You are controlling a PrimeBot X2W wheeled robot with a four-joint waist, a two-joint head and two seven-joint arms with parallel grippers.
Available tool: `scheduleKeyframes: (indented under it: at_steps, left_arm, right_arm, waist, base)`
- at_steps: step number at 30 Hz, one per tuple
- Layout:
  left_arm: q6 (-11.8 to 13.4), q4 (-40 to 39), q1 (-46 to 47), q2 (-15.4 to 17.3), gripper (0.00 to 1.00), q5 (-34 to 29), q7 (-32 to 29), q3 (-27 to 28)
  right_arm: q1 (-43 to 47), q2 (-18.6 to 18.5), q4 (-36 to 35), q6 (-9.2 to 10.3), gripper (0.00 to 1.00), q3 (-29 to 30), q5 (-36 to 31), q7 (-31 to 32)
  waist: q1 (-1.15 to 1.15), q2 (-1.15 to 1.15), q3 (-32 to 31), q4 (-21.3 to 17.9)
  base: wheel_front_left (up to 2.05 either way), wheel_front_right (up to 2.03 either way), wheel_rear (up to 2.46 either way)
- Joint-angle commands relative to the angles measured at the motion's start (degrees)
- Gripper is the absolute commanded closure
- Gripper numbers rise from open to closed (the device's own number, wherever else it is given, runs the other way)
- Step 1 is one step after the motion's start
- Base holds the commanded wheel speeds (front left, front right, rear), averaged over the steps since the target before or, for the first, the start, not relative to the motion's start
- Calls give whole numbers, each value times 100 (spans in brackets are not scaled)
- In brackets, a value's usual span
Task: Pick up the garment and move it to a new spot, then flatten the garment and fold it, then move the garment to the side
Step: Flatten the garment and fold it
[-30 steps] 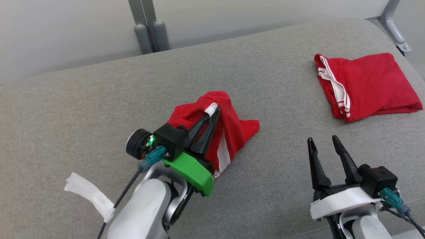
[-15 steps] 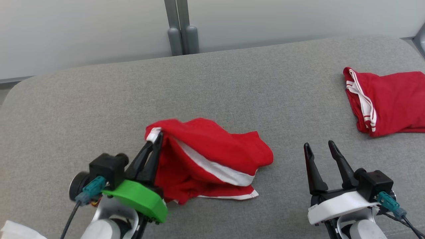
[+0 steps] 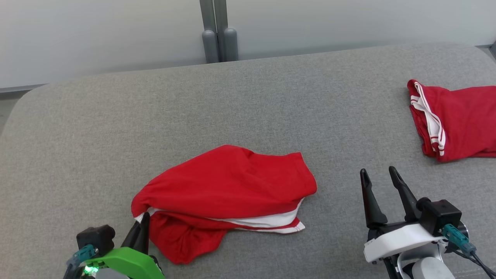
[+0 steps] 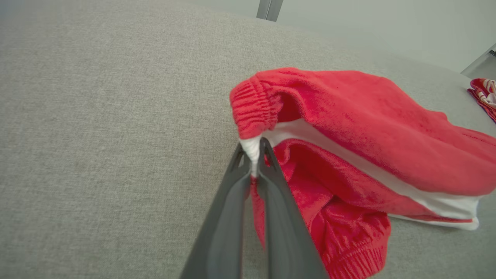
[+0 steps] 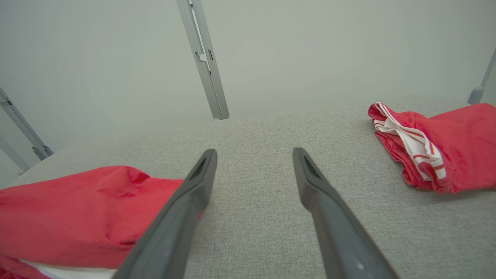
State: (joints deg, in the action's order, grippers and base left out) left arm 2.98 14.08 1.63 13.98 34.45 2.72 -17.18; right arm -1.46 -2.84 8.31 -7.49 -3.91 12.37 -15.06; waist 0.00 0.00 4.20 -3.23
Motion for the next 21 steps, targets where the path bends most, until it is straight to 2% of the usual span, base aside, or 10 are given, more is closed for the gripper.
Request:
scheduleKeyframes:
  at_steps: [1, 6, 11, 12, 13, 14, 21]
  left_arm:
    - [-45, 160, -42, -1, 100, 38, 77, 46]
    - [-143, 826, 108, -93, 100, 203, 247, 130]
    - [-269, 1415, 239, -181, 100, 306, 415, 140]
    - [-284, 1506, 277, -203, 76, 299, 491, 143]
    - [-289, 1561, 312, -224, 21, 286, 557, 145]
    - [-303, 1618, 348, -248, 0, 274, 634, 145]
    - [-382, 1676, 542, -325, 0, 154, 984, 111]
  right_arm:
    - [38, -10, 25, 0, 0, 43, -72, -15]
    - [37, -9, 190, 0, 0, -4, -177, -15]
    - [-41, -13, 541, 0, 0, -394, -170, -15]
    - [-78, -13, 609, 0, 0, -487, -160, -15]
    - [-109, -11, 653, 0, 0, -559, -149, -15]
    - [-145, -11, 714, 0, 0, -635, -139, -15]
    - [-441, -11, 1155, 0, 0, -1036, -17, -14]
  waist:
    - [0, 0, 14, -9]
    - [0, 0, 51, -21]
    - [0, 0, 63, 2]
    - [0, 0, 63, 19]
    - [0, 0, 63, 41]
    - [0, 0, 61, 72]
    - [0, 0, 40, 326]
  base:
    - [0, 0, 0]
    - [0, 0, 0]
    - [0, 0, 0]
    - [0, 0, 0]
    - [0, 0, 0]
    - [0, 0, 0]
    - [0, 0, 0]
